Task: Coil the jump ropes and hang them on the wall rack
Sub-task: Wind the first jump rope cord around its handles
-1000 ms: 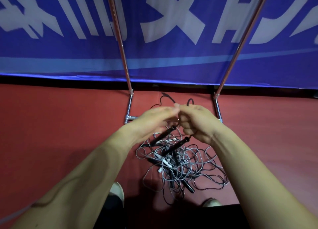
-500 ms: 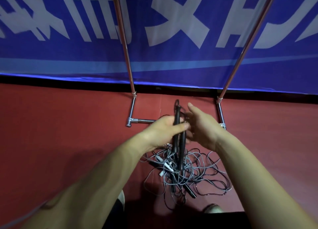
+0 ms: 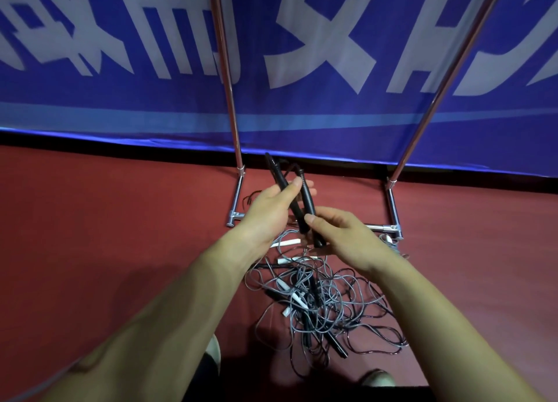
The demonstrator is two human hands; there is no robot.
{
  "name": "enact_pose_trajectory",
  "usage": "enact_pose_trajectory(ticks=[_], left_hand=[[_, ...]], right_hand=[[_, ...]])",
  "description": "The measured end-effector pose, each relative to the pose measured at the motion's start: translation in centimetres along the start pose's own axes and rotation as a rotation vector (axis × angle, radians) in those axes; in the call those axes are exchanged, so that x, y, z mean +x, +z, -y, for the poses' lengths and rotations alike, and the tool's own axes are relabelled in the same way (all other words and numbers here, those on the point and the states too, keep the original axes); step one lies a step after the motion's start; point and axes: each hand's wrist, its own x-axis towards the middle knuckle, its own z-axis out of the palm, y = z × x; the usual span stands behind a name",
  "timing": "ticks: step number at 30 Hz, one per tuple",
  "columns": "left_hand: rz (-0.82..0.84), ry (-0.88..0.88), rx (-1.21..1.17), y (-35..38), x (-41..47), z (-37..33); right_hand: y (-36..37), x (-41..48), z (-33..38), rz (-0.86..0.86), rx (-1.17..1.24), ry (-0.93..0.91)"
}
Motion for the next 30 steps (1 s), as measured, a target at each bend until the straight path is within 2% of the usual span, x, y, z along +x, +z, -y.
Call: enact_pose_trajectory(ticks=[3, 7, 12, 14, 16, 20, 22, 24, 27, 29, 30], left_hand=[[0.094, -0.050, 0.092, 0.2, -0.5, 0.0], [0.179, -0.068, 0.099, 0.6, -1.2, 0.0], [0.048, 0.011, -0.102, 0.0, -0.5, -0.6], [0.056, 0.043, -0.121, -0.2, -0.4, -0.8], [0.124, 0.055, -0.117, 0.0, -0.8, -1.0], [0.317, 0.010, -0.082, 0.6, -2.0, -1.4], [0.358, -0.002, -0.011, 0.4, -2.0, -1.8], [0.296, -0.019, 0.154, 0.0, -2.0, -2.4], [0.018, -0.037, 0.479, -1.1, -1.6, -2.5], [-0.184, 0.061, 0.605, -2.2, -0.7, -1.7], [-0.204, 0.142, 0.592, -2.4, -0.4, -1.4]], right_hand=[[0.2, 0.1, -0.1, -0.022, 0.058, -0.030], [0.2, 0.1, -0.1, 0.044, 0.188, 0.028], [0.2, -0.2, 0.2, 0.169, 0.246, 0.075], [0.2, -0.4, 0.3, 0.233, 0.286, 0.107], [0.4, -0.4, 0.5, 0.270, 0.346, 0.099], [1.0, -0.4, 1.1, 0.189, 0.492, -0.020], [1.1, -0.4, 1.3, 0.193, 0.528, -0.062], [1.0, -0.4, 1.3, 0.192, 0.528, -0.076], [0.8, -0.2, 1.1, 0.171, 0.527, -0.051], [0.7, -0.1, 0.8, 0.186, 0.541, -0.016], [0.7, -0.1, 0.7, 0.216, 0.546, -0.004]])
